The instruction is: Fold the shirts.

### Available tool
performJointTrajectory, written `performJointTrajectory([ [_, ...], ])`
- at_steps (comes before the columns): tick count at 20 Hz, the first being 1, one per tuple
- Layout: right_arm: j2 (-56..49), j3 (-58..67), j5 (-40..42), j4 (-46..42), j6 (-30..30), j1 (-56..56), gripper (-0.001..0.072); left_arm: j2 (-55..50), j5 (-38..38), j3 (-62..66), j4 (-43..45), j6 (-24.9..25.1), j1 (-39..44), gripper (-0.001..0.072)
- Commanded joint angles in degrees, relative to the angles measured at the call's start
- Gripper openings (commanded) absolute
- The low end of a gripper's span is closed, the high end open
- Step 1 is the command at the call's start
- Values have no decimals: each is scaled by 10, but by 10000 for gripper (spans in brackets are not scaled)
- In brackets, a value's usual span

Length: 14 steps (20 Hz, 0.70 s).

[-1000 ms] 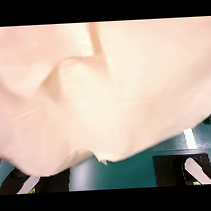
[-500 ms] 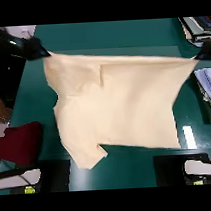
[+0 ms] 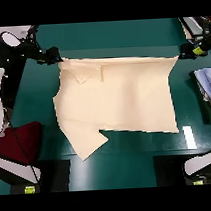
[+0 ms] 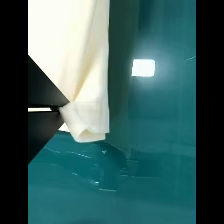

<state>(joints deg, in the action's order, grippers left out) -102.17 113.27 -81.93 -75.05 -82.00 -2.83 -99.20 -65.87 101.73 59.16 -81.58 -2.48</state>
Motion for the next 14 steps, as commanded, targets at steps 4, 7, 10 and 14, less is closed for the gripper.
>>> performJointTrajectory([
  [4,80,-162,31,-16,-2,9,14,-5,-147,-14,96,5,0,23],
  [7,122,-270,77,-15,-2,25,14,-5,-144,-66,97,6,0,23],
  [10,138,-335,106,-13,-2,43,15,-5,-131,-117,97,2,0,26],
  [14,141,-362,101,16,-2,42,224,-5,-145,-126,102,-12,-2,480],
])
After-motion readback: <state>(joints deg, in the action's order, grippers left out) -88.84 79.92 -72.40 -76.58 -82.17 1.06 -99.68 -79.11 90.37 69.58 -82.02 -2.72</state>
